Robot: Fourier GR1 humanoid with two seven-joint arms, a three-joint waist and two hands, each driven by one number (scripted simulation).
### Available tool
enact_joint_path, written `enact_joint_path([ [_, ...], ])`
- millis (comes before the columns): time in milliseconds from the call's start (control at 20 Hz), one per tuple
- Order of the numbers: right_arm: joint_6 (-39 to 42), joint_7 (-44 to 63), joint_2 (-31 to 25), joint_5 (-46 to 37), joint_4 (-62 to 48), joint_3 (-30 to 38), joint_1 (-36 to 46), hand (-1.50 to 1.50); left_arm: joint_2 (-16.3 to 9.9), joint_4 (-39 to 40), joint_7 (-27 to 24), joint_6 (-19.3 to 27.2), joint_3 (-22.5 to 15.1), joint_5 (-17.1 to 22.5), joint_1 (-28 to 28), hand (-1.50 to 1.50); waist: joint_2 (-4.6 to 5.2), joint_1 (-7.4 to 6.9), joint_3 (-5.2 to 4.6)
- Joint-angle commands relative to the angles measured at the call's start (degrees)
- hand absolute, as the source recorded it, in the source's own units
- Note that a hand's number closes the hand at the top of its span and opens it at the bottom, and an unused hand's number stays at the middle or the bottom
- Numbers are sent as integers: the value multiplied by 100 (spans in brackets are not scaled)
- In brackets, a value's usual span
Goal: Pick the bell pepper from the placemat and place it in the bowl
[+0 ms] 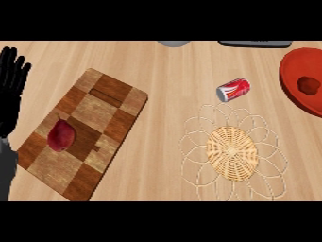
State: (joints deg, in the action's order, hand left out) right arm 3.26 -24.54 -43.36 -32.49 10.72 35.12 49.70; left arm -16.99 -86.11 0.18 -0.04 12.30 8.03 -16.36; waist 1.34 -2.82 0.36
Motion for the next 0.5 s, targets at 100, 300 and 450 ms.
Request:
enact_joint_path([
  [100,-276,-328,-425,688,-60,764,-320,-150,69,16,-226,7,-19,-64,135,0,13,5,6],
  [300,-55,34,-952,949,-147,1051,-297,-150,109,156,82,227,-62,-114,-398,0,21,111,5],
  [450,289,-103,-1288,1202,-254,1320,-666,-150,94,23,-87,119,-51,-126,19,0,13,53,15],
])
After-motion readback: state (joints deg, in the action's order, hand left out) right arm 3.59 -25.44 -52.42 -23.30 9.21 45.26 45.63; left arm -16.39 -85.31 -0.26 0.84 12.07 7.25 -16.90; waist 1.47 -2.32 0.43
